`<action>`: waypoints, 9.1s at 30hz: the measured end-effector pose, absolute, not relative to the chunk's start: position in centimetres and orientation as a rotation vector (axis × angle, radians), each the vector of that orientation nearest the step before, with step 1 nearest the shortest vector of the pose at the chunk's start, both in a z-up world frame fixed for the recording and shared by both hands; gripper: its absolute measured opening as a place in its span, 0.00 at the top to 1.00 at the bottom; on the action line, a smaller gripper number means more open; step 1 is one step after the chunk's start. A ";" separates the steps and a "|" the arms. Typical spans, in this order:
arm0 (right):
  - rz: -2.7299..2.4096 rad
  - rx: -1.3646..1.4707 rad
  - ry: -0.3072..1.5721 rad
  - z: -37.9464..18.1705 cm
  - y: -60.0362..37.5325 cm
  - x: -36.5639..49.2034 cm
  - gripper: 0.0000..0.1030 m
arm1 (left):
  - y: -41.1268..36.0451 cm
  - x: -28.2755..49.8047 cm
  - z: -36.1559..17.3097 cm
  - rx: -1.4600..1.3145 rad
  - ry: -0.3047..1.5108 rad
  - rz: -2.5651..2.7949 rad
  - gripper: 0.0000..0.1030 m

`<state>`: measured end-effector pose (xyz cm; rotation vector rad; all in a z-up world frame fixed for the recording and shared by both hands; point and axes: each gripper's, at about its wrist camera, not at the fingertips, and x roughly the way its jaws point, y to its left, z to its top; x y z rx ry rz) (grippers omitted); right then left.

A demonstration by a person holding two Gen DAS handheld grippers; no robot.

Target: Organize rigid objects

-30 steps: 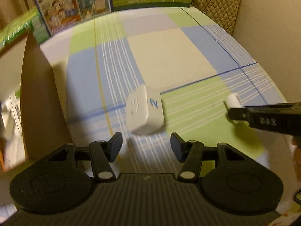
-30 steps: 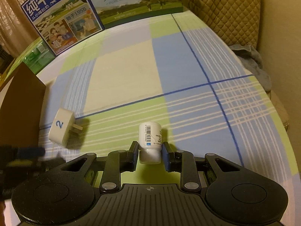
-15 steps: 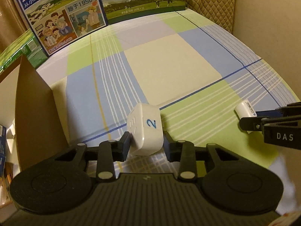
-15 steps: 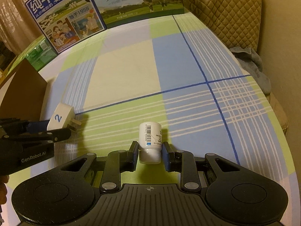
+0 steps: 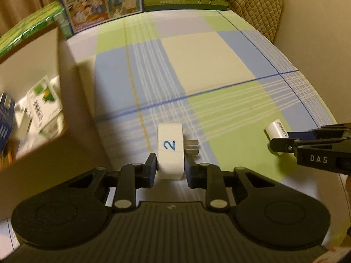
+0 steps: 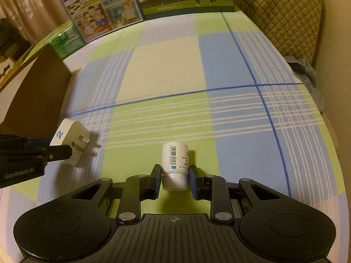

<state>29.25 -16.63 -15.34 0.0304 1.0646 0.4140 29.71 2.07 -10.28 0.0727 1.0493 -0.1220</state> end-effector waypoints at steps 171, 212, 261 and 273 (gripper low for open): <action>0.659 -0.235 0.985 -10.0 16.6 27.6 0.40 | 31.0 28.1 -4.7 -0.189 0.995 0.026 0.44; 0.607 -0.083 0.843 -4.0 2.4 17.0 0.34 | 19.7 13.3 2.1 -0.094 0.760 0.098 0.31; 0.597 -0.063 0.898 -2.8 -18.2 1.5 0.34 | 1.3 -1.7 0.6 -0.094 0.875 0.049 0.31; 0.586 -0.052 0.885 -2.5 -18.8 0.3 0.34 | 0.7 -2.6 0.9 -0.092 0.867 0.042 0.31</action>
